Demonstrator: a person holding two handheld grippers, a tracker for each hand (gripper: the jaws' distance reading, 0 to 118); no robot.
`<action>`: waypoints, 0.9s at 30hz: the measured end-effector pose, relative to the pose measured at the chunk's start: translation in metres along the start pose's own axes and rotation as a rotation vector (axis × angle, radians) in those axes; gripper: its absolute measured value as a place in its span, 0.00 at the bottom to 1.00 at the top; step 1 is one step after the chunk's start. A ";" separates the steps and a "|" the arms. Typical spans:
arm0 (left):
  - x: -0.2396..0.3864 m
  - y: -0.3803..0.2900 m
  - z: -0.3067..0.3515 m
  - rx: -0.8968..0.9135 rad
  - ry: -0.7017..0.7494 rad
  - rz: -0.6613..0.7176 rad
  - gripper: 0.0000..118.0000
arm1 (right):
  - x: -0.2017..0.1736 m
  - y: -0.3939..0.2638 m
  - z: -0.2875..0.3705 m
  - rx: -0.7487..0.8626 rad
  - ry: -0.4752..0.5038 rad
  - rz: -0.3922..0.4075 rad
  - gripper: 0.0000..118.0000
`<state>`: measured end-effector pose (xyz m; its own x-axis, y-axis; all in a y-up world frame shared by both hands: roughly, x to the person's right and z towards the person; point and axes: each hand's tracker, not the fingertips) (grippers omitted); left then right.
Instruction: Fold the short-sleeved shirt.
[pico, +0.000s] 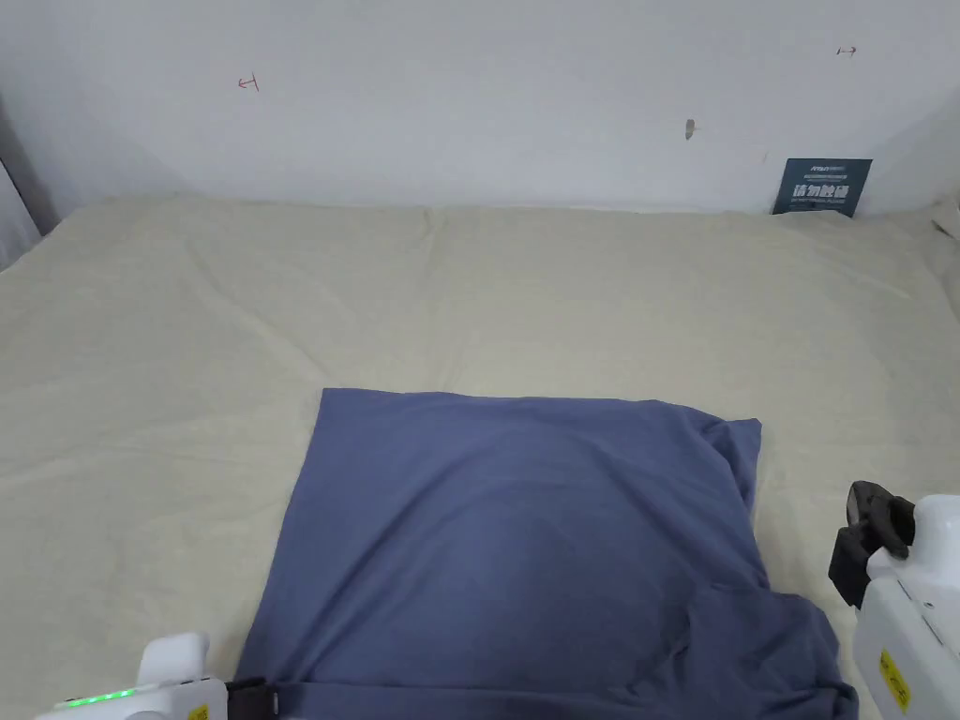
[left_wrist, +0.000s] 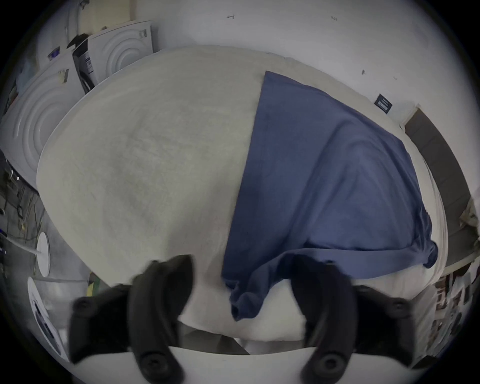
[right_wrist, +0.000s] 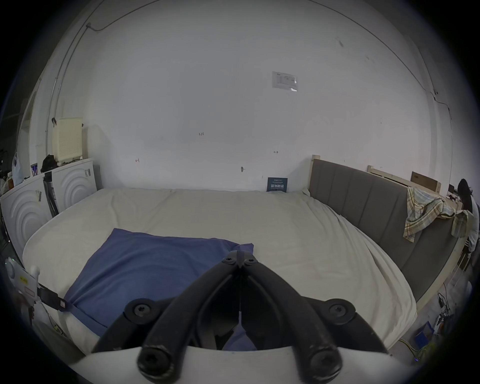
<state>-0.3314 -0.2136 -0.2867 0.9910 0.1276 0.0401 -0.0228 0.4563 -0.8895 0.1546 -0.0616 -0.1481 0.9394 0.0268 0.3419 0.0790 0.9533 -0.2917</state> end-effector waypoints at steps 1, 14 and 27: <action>0.002 -0.002 -0.003 0.004 -0.020 -0.027 0.27 | 0.002 -0.002 0.000 -0.006 -0.010 0.001 0.00; 0.015 0.002 0.034 0.138 -0.118 -0.019 0.08 | 0.041 -0.103 -0.031 -0.492 -0.047 -0.073 0.80; 0.016 0.010 0.039 0.144 -0.120 -0.013 0.08 | 0.032 -0.146 -0.048 -0.630 0.028 -0.094 0.01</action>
<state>-0.3213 -0.1726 -0.2772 0.9687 0.2214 0.1125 -0.0377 0.5792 -0.8143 0.1890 -0.2141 -0.1375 0.9268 -0.0644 0.3701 0.3343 0.5908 -0.7343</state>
